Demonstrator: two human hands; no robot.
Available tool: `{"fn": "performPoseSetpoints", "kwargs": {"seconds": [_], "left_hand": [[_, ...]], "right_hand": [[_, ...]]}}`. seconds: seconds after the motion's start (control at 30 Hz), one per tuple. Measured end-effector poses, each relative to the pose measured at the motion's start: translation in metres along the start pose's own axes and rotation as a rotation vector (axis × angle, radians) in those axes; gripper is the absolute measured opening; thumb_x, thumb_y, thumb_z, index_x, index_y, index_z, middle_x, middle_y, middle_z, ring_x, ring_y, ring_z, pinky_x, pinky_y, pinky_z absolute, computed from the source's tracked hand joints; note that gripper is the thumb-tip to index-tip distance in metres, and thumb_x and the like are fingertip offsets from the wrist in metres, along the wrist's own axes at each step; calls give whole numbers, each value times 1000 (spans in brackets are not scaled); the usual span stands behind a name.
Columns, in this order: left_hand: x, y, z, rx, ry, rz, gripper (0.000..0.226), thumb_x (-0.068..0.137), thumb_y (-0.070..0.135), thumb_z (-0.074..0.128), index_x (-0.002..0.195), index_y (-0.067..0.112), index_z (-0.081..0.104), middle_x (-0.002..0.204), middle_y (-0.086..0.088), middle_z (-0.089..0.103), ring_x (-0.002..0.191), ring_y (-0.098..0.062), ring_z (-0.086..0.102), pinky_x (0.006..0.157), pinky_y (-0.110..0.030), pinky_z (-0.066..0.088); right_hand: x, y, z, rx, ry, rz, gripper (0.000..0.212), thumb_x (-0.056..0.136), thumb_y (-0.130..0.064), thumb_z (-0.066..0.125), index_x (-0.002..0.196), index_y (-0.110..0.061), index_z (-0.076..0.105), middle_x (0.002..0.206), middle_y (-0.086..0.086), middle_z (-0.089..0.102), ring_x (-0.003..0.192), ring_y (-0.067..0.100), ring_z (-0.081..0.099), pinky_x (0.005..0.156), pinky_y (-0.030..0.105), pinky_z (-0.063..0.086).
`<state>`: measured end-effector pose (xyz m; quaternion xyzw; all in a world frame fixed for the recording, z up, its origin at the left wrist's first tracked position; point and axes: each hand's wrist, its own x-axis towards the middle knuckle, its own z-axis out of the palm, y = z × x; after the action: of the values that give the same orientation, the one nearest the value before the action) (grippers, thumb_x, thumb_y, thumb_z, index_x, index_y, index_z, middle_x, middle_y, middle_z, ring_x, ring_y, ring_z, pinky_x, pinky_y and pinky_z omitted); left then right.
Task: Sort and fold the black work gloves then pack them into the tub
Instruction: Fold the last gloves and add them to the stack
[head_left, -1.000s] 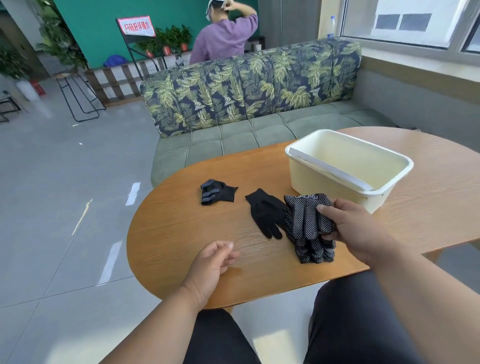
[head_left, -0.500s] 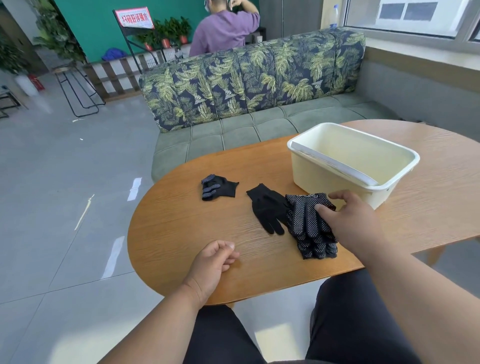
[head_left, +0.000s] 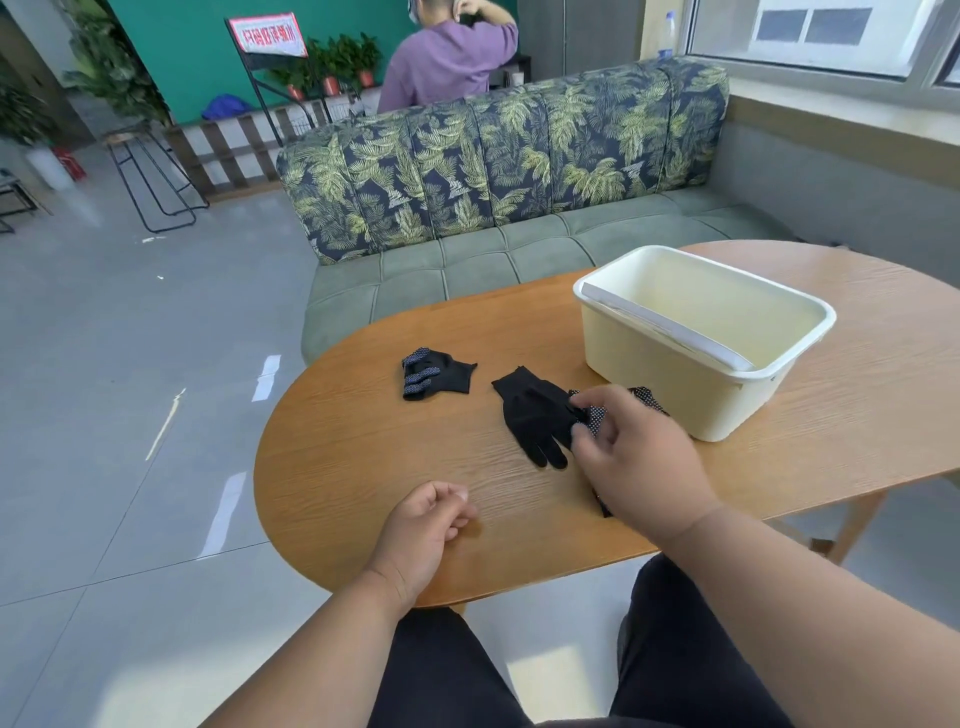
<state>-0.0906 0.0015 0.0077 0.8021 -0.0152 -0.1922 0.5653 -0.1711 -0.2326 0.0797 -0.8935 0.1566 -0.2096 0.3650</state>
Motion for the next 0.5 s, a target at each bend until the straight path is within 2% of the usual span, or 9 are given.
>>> {"fn": "performPoseSetpoints", "kwargs": {"seconds": [0.1, 0.17, 0.27, 0.37, 0.43, 0.5], "left_hand": [[2, 0, 1, 3, 2, -4, 17, 104, 26, 57, 108, 21, 72, 97, 4, 80, 103, -16, 69, 89, -25, 52], [3, 1, 1, 3, -2, -7, 16, 104, 23, 57, 108, 21, 72, 98, 3, 80, 102, -15, 69, 87, -24, 51], [5, 2, 1, 46, -4, 3, 19, 106, 25, 55, 107, 24, 73, 100, 5, 79, 103, -15, 69, 86, -25, 52], [12, 1, -1, 115, -10, 20, 24, 109, 29, 50, 112, 33, 74, 106, 11, 77, 103, -12, 69, 84, -24, 54], [21, 2, -4, 181, -4, 61, 28, 110, 33, 47, 122, 38, 71, 114, 17, 74, 106, -6, 67, 92, -26, 55], [34, 5, -7, 281, 22, 117, 33, 110, 37, 44, 133, 38, 67, 127, 20, 67, 117, -2, 60, 106, -28, 46]], "right_hand": [[-12, -11, 30, 48, -155, -68, 20, 93, -27, 62, 111, -35, 64, 60, -7, 55, 61, 8, 56, 64, 36, 52], [-17, -14, 51, 85, -268, -40, 21, 93, -25, 59, 112, -34, 63, 62, -3, 57, 62, 9, 56, 67, 36, 53], [-20, -9, 75, 193, -404, 157, 24, 95, -20, 55, 112, -35, 61, 70, 5, 67, 63, 11, 61, 69, 35, 55], [-22, -2, 88, 429, -485, 435, 29, 98, -13, 48, 116, -31, 60, 73, 7, 65, 59, 18, 59, 57, 31, 52], [-21, 1, 91, 515, -496, 527, 32, 99, -11, 45, 121, -30, 59, 76, 10, 63, 59, 20, 56, 53, 32, 50], [-19, 3, 92, 541, -490, 560, 35, 100, -10, 44, 126, -29, 57, 79, 12, 63, 60, 22, 56, 52, 31, 50]]}}
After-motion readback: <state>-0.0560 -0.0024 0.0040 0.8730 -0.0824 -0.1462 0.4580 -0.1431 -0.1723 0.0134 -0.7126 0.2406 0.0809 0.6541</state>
